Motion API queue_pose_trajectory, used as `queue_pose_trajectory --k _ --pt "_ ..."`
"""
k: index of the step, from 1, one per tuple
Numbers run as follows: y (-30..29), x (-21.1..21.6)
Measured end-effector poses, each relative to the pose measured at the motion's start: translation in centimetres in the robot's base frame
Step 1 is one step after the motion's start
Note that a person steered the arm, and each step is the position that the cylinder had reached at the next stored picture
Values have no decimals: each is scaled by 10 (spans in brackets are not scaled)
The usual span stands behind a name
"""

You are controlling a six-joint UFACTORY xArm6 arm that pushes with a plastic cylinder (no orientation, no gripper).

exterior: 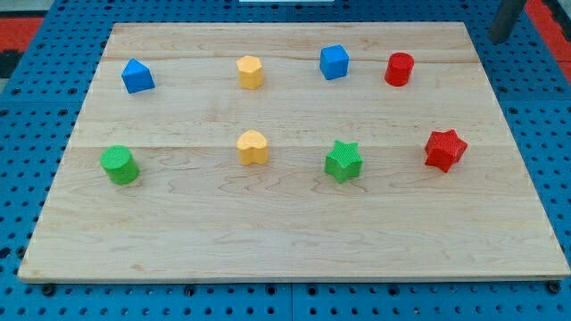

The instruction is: Push the heart towards the green circle

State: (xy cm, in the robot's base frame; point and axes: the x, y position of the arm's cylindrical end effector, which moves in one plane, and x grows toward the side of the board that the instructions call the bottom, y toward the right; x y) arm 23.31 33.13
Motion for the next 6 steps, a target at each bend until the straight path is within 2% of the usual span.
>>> queue_pose_trajectory --k 1,2,4,5,6 --pt "0 17" --pt "-37 106" --pt "-319 218" --pt "-407 173" --pt "-323 165"
